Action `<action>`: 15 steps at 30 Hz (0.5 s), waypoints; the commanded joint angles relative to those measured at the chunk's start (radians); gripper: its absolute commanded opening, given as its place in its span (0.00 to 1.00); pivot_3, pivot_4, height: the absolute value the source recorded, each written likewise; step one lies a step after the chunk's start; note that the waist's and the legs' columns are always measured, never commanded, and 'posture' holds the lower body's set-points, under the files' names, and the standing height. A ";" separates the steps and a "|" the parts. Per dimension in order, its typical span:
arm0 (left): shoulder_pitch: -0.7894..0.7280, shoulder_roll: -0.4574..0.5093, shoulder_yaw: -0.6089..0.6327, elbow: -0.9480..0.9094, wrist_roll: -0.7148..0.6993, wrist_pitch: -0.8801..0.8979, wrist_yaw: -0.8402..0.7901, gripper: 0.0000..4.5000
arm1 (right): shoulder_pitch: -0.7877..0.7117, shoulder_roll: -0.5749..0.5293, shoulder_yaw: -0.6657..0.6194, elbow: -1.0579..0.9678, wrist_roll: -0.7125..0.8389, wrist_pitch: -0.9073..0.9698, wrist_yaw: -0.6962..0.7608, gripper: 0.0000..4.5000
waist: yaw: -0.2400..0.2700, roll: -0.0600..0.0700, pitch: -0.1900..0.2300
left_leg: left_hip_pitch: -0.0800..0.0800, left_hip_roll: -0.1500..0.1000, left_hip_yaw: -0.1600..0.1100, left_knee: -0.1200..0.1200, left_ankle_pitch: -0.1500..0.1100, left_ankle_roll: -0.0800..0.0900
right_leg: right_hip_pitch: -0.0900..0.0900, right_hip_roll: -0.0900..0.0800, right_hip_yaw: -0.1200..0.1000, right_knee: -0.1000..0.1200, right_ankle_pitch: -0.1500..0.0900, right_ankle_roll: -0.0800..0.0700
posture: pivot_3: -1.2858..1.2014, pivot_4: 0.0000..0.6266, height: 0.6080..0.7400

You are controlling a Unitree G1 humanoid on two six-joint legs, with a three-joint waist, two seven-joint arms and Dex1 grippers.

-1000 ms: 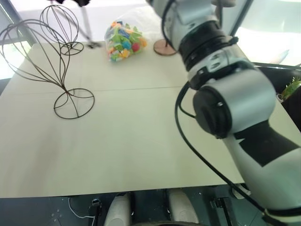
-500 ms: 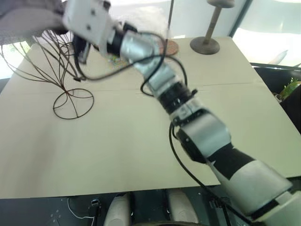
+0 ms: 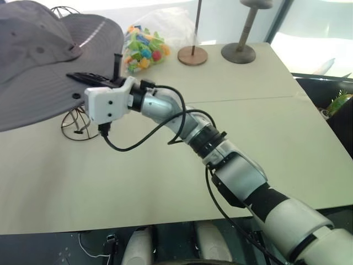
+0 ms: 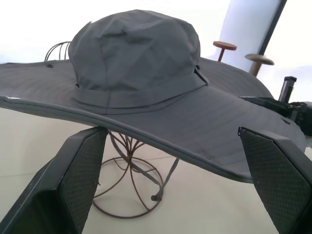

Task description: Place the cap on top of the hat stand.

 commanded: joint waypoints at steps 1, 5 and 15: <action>0.111 -0.047 0.106 -0.029 0.024 -0.011 -0.061 1.00 | -0.038 0.027 -0.008 0.036 0.015 -0.007 -0.017 0.00 | -0.006 0.000 0.000 | 0.000 0.000 0.000 0.000 0.000 0.000 | 0.000 0.000 0.000 0.000 0.000 0.000 | 0.52 0.24 0.99; 0.255 -0.139 0.149 -0.014 0.071 -0.067 -0.119 1.00 | -0.061 0.037 -0.021 0.064 0.027 -0.010 -0.020 0.00 | -0.019 0.000 0.000 | 0.000 0.001 0.000 -0.002 0.000 0.000 | 0.000 0.000 0.000 -0.001 0.000 0.000 | 0.52 0.24 0.99; 0.259 -0.103 0.190 -0.065 -0.042 -0.102 -0.060 1.00 | -0.062 0.053 -0.013 0.097 0.040 -0.033 0.005 0.00 | 0.003 -0.003 -0.001 | 0.000 0.000 -0.005 0.000 -0.001 0.002 | 0.003 -0.001 -0.003 -0.002 0.000 -0.003 | 0.52 0.24 0.99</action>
